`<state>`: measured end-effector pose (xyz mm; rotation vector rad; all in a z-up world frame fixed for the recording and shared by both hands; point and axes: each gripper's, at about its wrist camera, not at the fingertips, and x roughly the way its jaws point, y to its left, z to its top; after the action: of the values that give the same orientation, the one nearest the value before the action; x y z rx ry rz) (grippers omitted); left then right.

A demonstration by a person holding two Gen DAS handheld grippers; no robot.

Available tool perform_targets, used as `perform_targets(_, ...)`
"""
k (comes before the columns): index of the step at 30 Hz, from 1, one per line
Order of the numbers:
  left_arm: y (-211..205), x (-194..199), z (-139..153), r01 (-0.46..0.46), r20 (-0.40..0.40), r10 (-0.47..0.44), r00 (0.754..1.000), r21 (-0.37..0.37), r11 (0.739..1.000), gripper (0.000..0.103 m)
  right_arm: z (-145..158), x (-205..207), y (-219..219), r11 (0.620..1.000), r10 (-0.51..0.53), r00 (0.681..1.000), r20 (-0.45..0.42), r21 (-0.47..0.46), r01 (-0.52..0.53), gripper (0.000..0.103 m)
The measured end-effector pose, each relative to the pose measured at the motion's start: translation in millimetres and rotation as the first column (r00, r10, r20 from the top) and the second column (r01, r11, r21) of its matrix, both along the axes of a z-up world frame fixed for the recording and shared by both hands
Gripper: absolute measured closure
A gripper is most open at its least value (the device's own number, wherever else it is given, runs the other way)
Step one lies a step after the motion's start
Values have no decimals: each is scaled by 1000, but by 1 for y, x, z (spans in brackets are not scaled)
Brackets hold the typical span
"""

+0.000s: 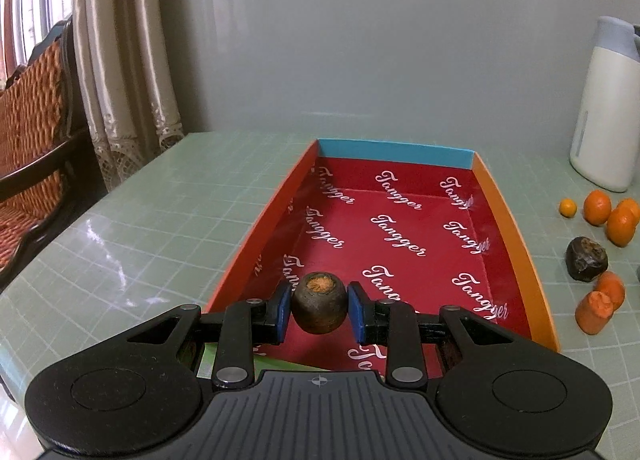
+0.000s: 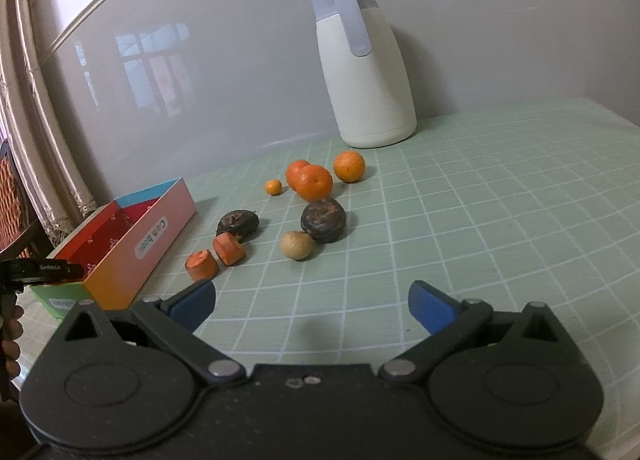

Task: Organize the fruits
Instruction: 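Carry the brown fruit with the left tool into the red box and open, then lift the left tool out of the box while the right tool reaches the dark brown fruit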

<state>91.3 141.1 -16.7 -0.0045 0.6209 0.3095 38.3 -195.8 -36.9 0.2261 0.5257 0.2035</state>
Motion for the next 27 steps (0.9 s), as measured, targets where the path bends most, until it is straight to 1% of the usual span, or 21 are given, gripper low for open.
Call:
perform_targets(6,-3,3,0,-7,-16,7,1000,18,1000,72,0,0,0,1000,0,1000,-2,0,0,0)
perform_targets(8,-3,3,1,-8,-20,8,1000,12,1000,70,0,0,0,1000,-1,1000,-1,1,1,0)
perform_targets(9,-2,4,2,-11,-21,11,1000,9,1000,56,0,0,-1,1000,-2,1000,-2,2,2,0)
perform_targets(10,-3,3,3,-13,-17,13,1000,11,1000,29,0,1,-1,1000,-2,1000,-3,3,2,0)
perform_targets(12,-5,0,5,-7,2,7,1000,23,1000,14,0,1,-2,1000,1,1000,-4,5,-1,0)
perform_targets(15,-14,-4,9,-8,23,7,1000,66,998,12,0,1,-2,1000,4,1000,-4,5,-3,0)
perform_targets(20,-15,-14,19,-5,60,3,998,31,1000,12,0,1,-2,1000,0,1000,-5,3,0,0)
perform_targets(24,-24,-26,28,28,87,-30,996,26,999,11,0,1,-2,1000,-7,1000,-5,-2,7,0)
perform_targets(27,-35,-36,33,56,111,-60,992,39,998,9,0,1,-2,1000,-9,1000,-6,-6,9,0)
